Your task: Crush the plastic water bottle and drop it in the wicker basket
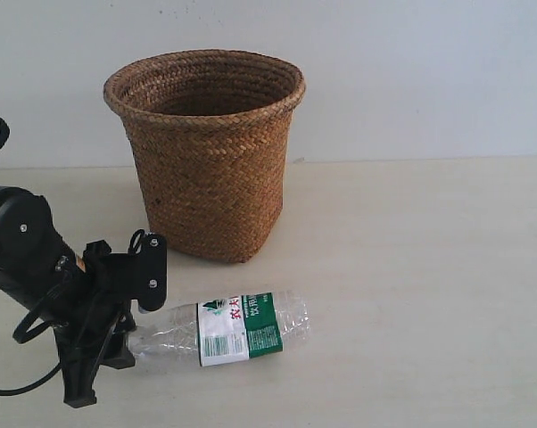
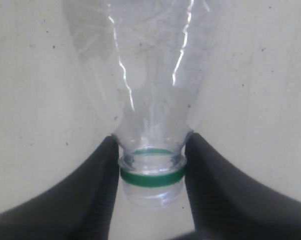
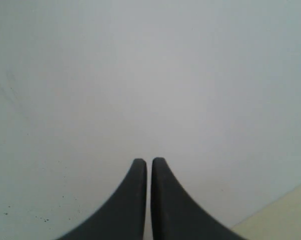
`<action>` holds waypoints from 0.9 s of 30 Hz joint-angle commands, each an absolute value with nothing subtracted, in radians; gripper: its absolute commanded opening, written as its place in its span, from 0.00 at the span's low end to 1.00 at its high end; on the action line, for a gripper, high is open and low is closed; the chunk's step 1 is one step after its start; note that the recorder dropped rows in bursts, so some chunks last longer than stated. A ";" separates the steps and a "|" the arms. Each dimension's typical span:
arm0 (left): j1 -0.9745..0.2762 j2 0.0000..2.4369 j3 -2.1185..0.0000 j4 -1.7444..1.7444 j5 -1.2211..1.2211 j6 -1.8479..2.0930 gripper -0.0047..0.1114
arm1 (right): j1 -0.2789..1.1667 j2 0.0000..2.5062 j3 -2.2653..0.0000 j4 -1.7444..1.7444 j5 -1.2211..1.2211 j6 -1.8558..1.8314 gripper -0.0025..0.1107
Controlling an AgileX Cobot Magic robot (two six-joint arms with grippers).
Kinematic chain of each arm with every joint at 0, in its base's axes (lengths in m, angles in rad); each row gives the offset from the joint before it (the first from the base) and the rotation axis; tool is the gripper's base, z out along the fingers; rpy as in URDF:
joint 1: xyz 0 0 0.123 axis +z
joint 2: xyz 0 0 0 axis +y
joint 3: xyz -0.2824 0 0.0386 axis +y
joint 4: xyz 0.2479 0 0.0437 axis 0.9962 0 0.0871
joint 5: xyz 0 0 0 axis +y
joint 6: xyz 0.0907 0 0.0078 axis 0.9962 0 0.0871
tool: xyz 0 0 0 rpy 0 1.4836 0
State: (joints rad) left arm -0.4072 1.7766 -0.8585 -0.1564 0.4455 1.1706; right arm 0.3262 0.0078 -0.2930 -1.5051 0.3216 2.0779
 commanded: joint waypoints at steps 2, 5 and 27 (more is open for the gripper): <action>-0.412 1.782 -0.861 -0.168 0.445 1.168 0.08 | 0.319 0.000 -0.249 -1.472 0.319 2.076 0.02; -0.412 1.782 -0.861 -0.168 0.443 1.168 0.08 | 0.319 0.000 -0.167 -1.473 0.319 2.076 0.02; -0.412 1.782 -0.861 -0.177 0.445 1.168 0.08 | 0.319 0.000 -0.023 -1.744 0.323 2.073 0.02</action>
State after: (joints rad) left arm -0.4072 1.7766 -0.8585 -0.1606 0.4455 1.1706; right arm 0.3262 0.0041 -0.0323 -1.7352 0.3219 2.0779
